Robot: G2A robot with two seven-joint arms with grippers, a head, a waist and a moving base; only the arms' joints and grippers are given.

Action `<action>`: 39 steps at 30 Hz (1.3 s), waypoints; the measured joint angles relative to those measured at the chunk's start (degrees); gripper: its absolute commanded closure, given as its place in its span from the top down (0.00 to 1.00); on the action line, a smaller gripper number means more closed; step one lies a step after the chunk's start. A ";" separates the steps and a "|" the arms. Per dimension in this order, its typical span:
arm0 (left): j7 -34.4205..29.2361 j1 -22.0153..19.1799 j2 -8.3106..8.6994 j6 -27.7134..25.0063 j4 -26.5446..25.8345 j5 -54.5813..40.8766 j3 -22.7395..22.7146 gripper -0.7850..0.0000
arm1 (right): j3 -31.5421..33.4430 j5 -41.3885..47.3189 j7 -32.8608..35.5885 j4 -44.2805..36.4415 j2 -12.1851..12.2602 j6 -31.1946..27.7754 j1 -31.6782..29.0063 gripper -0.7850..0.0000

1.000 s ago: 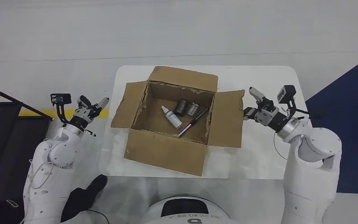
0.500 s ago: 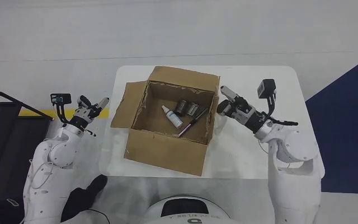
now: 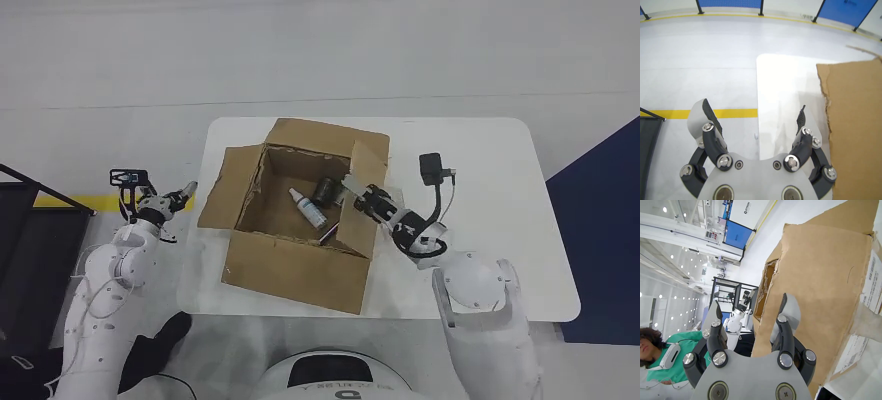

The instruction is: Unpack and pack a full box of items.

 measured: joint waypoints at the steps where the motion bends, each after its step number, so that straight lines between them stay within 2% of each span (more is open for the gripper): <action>1: -0.31 -0.37 0.02 -0.36 0.45 1.41 0.68 1.00 | -0.31 -0.53 -0.02 0.24 0.05 0.57 0.40 1.00; 9: -0.01 -3.15 -0.22 2.10 4.32 10.76 5.35 1.00 | -2.59 -4.29 1.03 1.13 0.65 3.20 2.21 1.00; 14: -0.87 -4.19 -0.18 -1.84 6.04 9.87 6.01 1.00 | -3.82 -5.64 1.74 2.19 0.98 4.21 3.09 1.00; 19: -1.55 -4.98 -0.23 -2.73 7.35 9.87 6.74 1.00 | -4.78 -6.47 1.80 3.90 1.20 5.34 4.43 1.00; 24: -1.30 -4.98 -0.28 -6.22 7.37 6.72 6.90 1.00 | -6.99 -12.28 1.13 6.47 1.35 11.52 6.96 1.00; 27: -1.42 -3.78 -0.03 -10.00 5.73 2.70 5.37 1.00 | -7.63 -13.58 1.40 6.99 1.40 14.35 8.01 1.00; 30: -4.36 -2.22 0.43 -14.70 2.71 -3.06 2.89 1.00 | -7.81 -14.07 1.89 7.07 1.50 15.80 8.64 1.00; 35: -7.54 1.99 1.22 -18.56 -5.28 -8.54 -1.27 1.00 | -7.38 -13.54 1.89 6.48 1.74 15.82 8.40 1.00; 39: -8.66 5.34 1.61 -19.71 -12.02 -9.97 -3.18 1.00 | -6.80 -12.84 0.96 5.20 1.96 14.66 7.35 1.00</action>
